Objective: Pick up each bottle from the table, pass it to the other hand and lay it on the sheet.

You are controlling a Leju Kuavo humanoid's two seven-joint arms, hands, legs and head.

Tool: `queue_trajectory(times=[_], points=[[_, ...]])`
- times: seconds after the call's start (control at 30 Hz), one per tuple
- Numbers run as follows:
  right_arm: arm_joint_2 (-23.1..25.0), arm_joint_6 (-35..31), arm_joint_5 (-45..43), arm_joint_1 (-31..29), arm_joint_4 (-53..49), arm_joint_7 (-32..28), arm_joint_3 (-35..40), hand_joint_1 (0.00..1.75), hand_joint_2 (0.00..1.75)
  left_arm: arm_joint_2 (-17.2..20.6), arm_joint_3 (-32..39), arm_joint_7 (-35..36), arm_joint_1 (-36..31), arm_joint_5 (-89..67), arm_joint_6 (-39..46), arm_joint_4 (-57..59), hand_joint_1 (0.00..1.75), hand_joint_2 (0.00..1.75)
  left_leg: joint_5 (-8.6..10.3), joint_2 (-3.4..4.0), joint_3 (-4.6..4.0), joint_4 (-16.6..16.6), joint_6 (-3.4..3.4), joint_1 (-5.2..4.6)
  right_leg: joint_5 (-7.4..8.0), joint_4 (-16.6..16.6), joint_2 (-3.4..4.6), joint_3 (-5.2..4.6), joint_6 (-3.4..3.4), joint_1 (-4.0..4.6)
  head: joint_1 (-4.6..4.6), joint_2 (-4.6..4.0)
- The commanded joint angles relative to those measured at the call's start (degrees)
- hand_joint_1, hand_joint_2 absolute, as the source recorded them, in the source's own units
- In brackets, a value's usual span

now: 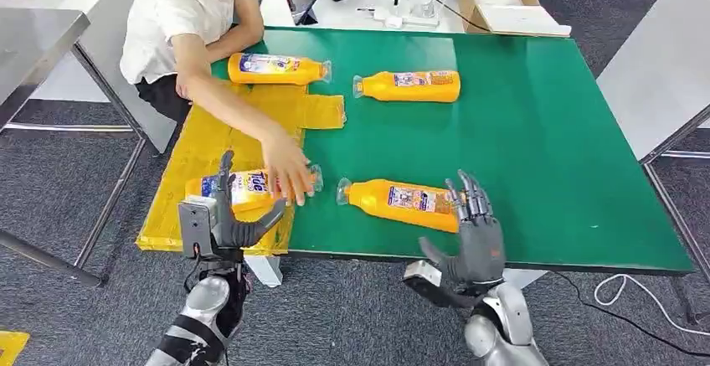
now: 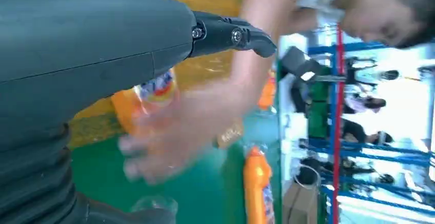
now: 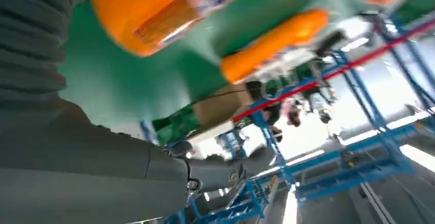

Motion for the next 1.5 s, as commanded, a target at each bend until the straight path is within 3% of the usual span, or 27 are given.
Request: queue_trajectory(times=[0.03,0.27,0.4,0.47,0.7,1.33,1.37,1.5], points=[[-2.2,4.2,3.1,-11.8,22.4,4.0,0.7,0.00,1.75,-0.1,-4.2,0.7,-1.4,1.5,-1.0,2.3,0.00,1.75,-0.10,0.12,0.30,0.0,-0.08,0.04,-0.06,0.0,0.10,0.27,-0.13,0.06,-0.02,0.00],[-2.0,7.2,4.6,-14.3,29.4,5.8,2.2,0.00,1.75,0.0,-4.8,0.7,-1.7,1.4,-1.8,2.8,0.00,1.75,-0.07,0.10,0.23,0.0,-0.06,0.05,-0.05,0.0,0.06,0.19,-0.08,0.06,-0.02,0.00],[-1.6,8.4,3.0,-14.6,31.7,5.3,1.5,0.00,1.75,-0.1,-5.3,0.8,-2.0,1.3,-2.3,3.1,0.00,1.75,-0.27,0.19,0.61,0.0,-0.13,0.11,-0.21,0.0,0.14,0.56,-0.21,0.14,0.00,0.00],[-1.1,9.2,2.1,-15.1,32.7,5.1,1.0,0.00,1.75,-0.1,-5.5,0.8,-2.2,1.3,-2.5,3.3,0.00,1.75,-0.05,0.04,0.15,0.0,-0.05,0.05,-0.04,0.0,0.02,0.14,-0.08,0.06,0.00,0.00],[0.8,11.3,2.2,-17.9,37.0,5.5,1.6,0.00,1.75,-0.5,-6.8,1.4,-3.6,1.0,-3.4,4.4,0.00,1.75,-0.14,0.11,0.32,0.0,-0.12,0.08,-0.12,0.0,0.08,0.29,-0.20,0.10,0.00,0.00],[-0.3,10.4,3.5,-19.5,38.8,6.6,2.0,0.00,1.75,-0.3,-8.3,2.2,-2.4,1.8,-5.4,2.8,0.00,1.75,-0.03,0.07,0.20,0.0,-0.05,0.03,-0.03,0.0,0.01,0.16,-0.09,0.04,-0.02,0.00],[-0.3,10.4,3.5,-19.5,38.8,6.6,2.0,0.00,1.75,-0.3,-8.3,2.2,-2.4,1.8,-5.4,2.8,0.00,1.75,-0.20,0.13,0.54,0.0,-0.15,0.10,-0.18,0.0,0.05,0.49,-0.24,0.13,0.00,0.00],[-0.3,10.4,3.5,-19.5,38.8,6.6,2.0,0.00,1.75,-0.3,-8.3,2.2,-2.4,1.8,-5.4,2.8,0.00,1.75,-0.03,0.06,0.21,0.0,-0.06,0.06,-0.03,0.0,0.01,0.18,-0.10,0.07,0.00,0.00]])
